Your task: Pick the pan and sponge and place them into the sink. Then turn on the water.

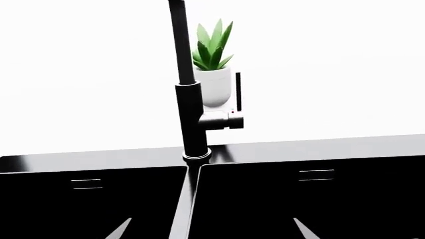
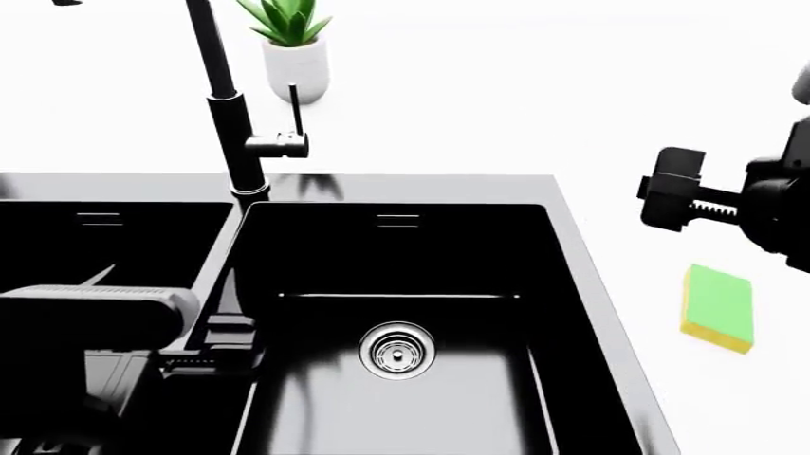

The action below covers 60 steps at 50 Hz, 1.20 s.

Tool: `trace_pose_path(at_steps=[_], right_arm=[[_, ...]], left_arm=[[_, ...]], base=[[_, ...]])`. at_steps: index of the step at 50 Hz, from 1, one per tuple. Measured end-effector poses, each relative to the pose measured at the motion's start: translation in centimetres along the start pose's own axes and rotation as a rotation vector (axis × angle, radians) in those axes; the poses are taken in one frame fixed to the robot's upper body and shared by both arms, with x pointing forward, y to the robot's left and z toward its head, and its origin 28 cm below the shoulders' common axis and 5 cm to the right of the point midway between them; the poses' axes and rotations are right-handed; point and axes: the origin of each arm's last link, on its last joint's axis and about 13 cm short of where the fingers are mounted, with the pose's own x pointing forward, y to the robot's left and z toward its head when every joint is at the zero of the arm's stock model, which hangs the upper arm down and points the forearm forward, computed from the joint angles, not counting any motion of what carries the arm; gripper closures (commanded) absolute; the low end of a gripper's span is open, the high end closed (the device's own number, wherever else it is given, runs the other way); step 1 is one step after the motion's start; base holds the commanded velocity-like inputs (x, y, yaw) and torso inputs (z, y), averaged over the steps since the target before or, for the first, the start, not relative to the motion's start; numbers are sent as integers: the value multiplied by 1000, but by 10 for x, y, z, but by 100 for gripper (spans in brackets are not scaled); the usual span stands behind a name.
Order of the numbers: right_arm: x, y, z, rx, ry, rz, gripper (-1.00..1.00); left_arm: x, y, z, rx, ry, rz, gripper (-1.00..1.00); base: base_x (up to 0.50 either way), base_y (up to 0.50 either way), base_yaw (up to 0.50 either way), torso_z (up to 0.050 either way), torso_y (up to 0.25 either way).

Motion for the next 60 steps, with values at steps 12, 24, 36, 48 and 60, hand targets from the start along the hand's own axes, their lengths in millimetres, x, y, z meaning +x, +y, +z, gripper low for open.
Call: trace_pose_path(at_steps=[12, 24, 36, 48, 60], right_arm=[[14, -5, 14, 58, 172, -60, -100], [40, -9, 33, 98, 283, -94, -100], [61, -14, 49, 96, 324, -133, -100], [83, -18, 48, 64, 379, -166, -100], [106, -18, 35, 33, 447, -166, -100]], left_arm=[[4, -3, -1, -34, 1, 10, -100], [6, -4, -1, -59, -7, 19, -100], [6, -6, -1, -78, -14, 14, -100], [6, -7, 0, -88, -21, 8, -100], [5, -7, 0, -88, -23, 7, -100]], base=[[0, 0, 0, 0, 0], [0, 0, 0, 0, 0], [0, 0, 0, 0, 0], [0, 0, 0, 0, 0], [0, 0, 0, 0, 0]])
